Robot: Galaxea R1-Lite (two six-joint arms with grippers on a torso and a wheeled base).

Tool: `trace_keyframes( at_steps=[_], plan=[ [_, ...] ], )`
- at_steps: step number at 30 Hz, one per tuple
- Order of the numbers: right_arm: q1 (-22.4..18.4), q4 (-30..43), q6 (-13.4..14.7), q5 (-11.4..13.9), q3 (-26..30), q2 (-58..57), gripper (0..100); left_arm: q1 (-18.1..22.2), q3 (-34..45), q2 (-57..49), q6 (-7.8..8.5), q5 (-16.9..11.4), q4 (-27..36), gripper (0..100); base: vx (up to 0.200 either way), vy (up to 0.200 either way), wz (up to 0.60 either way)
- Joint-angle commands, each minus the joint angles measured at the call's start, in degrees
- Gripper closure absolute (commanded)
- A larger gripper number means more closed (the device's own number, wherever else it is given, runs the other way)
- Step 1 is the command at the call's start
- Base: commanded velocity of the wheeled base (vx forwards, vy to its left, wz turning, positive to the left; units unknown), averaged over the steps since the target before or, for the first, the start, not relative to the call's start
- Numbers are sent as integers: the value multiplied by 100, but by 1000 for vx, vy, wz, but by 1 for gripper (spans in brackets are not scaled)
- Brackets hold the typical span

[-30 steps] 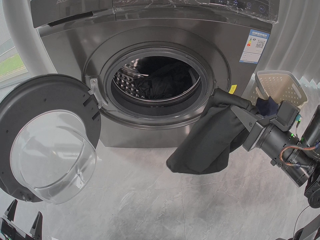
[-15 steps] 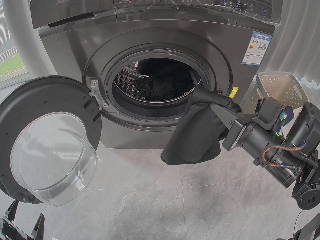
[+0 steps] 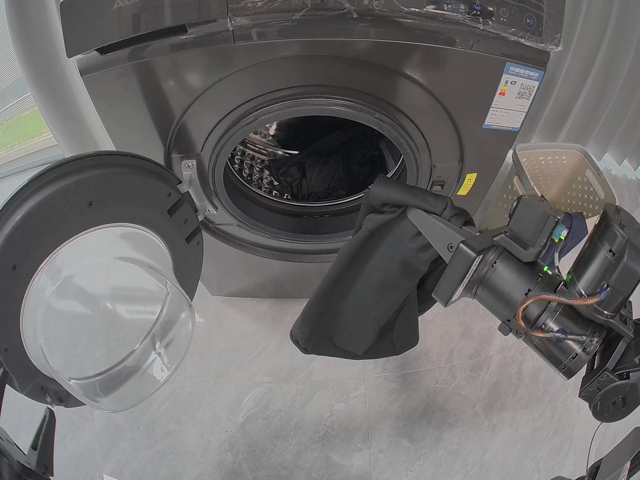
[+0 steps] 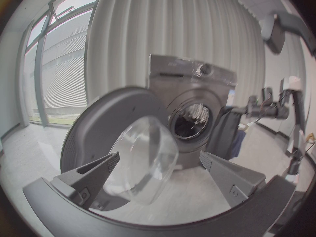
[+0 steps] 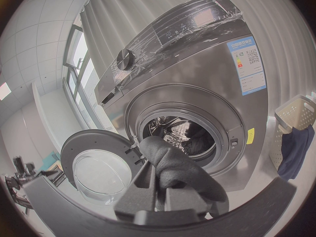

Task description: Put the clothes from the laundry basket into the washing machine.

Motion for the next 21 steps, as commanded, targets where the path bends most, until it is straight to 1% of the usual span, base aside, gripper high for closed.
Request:
trace_keyframes(
  at_steps=[1, 2, 3, 4, 5, 6, 8, 10, 12, 16, 21],
  plan=[
    [78, -22, 24, 29, -642, 412, 100, -455, -914, 2131, -222, -1311, 70, 0, 0, 0, 0],
    [78, -40, 59, 29, -773, 465, 100, -516, -800, 2544, -81, -1575, -176, 0, 0, 0, 0],
    [87, -40, 94, 38, -826, 491, 100, -543, -774, 2728, -20, -1672, -308, 0, 0, 0, 0],
    [78, -31, 138, 56, -914, 544, 100, -604, -739, 3062, 33, -1830, -571, 0, 0, 0, 0],
    [78, -31, 173, 82, -1011, 606, 100, -675, -712, 3414, 51, -1970, -826, 0, 0, 0, 0],
    [69, -31, 191, 108, -1090, 667, 100, -789, -712, 3757, 51, -2041, -1081, 0, 0, 0, 0],
    [69, -40, 191, 223, -1204, 755, 100, -1053, -712, 4328, 42, -2067, -1521, 0, 0, 0, 0],
    [69, -31, 191, 346, -1336, 817, 100, -1360, -712, 4820, -2, -2058, -1890, 0, 0, 0, 0],
    [69, 13, 191, 416, -1529, 887, 100, -1641, -730, 5295, -20, -2050, -2171, 0, 0, 0, 0],
    [78, 57, 191, 416, -1819, 904, 100, -1958, -774, 5936, -11, -2050, -2496, 0, 0, 0, 0],
    [87, 48, 200, 416, -1872, 904, 100, -2257, -818, 6657, -2, -2041, -2856, 0, 0, 0, 0]
  ],
)
